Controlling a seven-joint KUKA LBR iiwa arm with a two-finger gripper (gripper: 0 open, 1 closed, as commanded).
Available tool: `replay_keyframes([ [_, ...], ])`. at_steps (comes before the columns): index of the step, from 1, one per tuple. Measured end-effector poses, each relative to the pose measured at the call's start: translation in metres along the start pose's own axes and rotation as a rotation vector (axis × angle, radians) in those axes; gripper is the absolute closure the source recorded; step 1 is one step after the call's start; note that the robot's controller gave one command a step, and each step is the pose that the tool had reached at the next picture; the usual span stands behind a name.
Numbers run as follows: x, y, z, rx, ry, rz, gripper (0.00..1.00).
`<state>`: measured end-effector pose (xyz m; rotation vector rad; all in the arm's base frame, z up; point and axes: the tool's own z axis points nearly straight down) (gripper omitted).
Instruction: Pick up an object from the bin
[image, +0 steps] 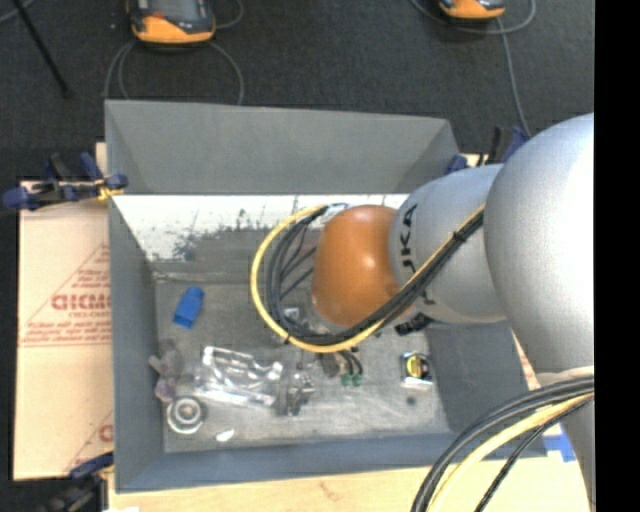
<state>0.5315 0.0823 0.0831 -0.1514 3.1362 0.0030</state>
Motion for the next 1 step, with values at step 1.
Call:
replay_keyframes([
  [1, -0.0087, 0.039, 0.008, 0.007, -0.009, -0.237, 0.0],
])
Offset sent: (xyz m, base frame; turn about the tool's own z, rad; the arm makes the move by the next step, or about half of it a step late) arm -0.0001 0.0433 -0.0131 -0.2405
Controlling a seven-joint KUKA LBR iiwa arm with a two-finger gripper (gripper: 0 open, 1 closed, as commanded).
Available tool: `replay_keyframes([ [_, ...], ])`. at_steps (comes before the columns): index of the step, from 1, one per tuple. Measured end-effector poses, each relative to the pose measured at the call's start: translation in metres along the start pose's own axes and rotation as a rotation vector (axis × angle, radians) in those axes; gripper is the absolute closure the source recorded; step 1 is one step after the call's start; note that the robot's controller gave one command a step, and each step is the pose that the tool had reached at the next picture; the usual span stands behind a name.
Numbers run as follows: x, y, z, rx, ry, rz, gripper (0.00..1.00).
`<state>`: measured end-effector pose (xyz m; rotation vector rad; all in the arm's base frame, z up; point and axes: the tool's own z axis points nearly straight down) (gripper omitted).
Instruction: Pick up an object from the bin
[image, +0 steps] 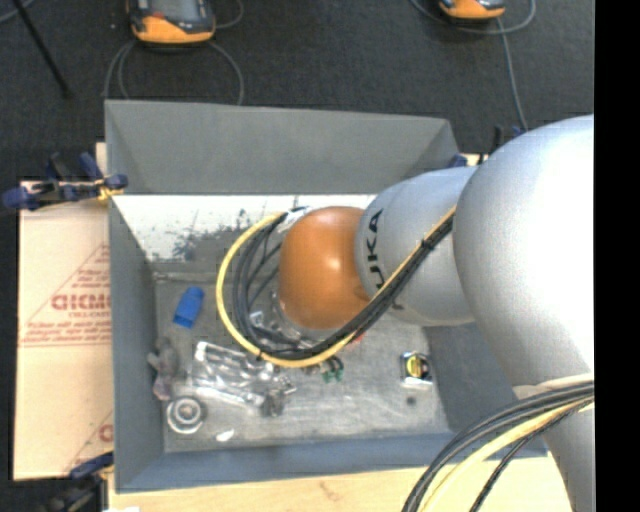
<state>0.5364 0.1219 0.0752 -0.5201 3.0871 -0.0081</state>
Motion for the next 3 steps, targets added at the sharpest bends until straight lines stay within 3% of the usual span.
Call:
replay_keyframes([
  [1, 0.014, 0.011, 0.0, -0.002, -0.009, -0.305, 0.0],
  [2, 0.014, 0.012, -0.002, -0.003, -0.009, -0.304, 1.0],
  [3, 0.02, 0.005, -0.153, -0.005, 0.001, -0.408, 1.0],
])
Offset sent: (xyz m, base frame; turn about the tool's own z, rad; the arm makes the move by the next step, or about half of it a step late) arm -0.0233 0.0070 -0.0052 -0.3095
